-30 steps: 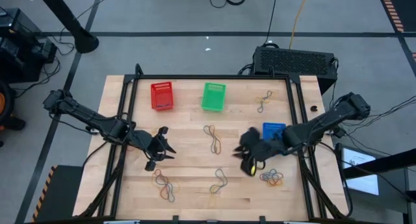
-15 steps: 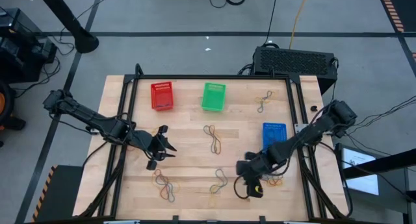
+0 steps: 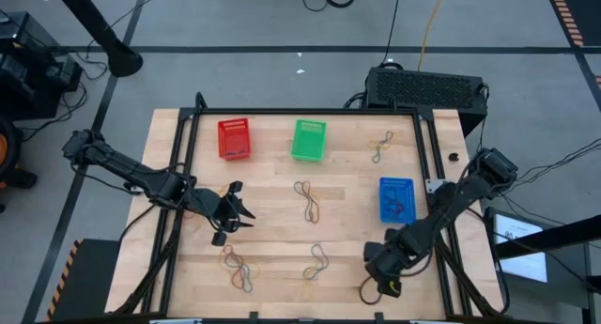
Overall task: Sort rubber bands into baskets
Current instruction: Put the red rubber band into the blue bin
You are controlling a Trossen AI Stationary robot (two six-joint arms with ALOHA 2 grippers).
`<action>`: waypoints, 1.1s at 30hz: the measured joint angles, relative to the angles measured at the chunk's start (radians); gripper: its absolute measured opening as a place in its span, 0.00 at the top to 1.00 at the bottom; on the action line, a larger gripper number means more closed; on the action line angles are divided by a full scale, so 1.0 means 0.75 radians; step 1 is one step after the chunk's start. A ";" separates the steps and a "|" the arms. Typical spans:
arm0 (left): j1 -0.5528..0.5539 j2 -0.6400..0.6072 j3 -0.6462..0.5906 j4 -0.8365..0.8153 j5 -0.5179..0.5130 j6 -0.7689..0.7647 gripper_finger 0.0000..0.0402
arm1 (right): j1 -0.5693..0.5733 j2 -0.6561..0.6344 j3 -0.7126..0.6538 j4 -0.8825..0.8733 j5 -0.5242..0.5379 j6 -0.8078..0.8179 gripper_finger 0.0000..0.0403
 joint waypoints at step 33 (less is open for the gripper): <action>0.000 -0.001 -0.001 -0.001 -0.034 0.000 0.72 | 0.075 -0.006 -0.320 -0.050 0.009 -0.024 0.78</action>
